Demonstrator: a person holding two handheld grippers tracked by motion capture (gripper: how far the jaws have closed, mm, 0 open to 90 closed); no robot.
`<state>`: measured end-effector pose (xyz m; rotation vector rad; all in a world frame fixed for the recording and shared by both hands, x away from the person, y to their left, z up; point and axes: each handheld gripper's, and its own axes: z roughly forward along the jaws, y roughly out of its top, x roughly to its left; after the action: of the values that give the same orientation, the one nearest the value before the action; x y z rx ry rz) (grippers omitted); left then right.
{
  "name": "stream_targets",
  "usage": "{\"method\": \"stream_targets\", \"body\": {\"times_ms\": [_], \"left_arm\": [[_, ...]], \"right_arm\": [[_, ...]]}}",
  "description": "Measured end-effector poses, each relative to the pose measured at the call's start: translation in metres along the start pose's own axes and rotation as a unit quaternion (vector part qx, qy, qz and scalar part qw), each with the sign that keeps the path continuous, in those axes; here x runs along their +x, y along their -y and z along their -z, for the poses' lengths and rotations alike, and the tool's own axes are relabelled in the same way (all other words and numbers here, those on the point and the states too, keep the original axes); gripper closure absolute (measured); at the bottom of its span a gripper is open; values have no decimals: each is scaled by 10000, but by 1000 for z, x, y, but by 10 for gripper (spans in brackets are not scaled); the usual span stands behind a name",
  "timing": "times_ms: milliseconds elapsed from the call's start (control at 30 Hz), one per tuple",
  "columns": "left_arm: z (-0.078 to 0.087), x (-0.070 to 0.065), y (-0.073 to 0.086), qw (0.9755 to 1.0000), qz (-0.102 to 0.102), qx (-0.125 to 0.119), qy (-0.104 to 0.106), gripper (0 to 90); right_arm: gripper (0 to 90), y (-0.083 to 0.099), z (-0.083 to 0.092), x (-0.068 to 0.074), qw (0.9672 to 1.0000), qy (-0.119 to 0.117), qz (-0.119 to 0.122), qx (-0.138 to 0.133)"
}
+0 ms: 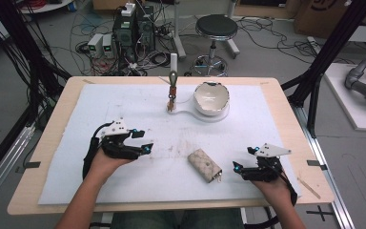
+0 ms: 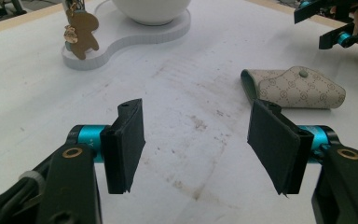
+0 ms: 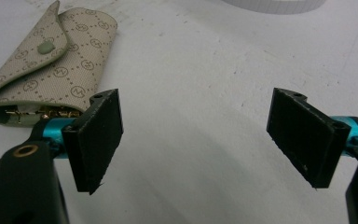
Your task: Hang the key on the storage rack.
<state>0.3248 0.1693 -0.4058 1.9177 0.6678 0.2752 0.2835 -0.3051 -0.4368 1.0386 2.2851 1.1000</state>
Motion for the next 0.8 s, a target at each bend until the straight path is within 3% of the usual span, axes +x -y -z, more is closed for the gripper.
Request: {"method": "stream_targets", "body": {"times_ms": [467, 800], "left_arm": [[20, 8, 13, 10000, -70, 26, -31, 248], [23, 13, 17, 9999, -46, -42, -126, 215]], "right_arm": [[186, -5, -4, 0, 10000, 20, -48, -10], [186, -4, -3, -3, 9998, 99, -170, -8]]}}
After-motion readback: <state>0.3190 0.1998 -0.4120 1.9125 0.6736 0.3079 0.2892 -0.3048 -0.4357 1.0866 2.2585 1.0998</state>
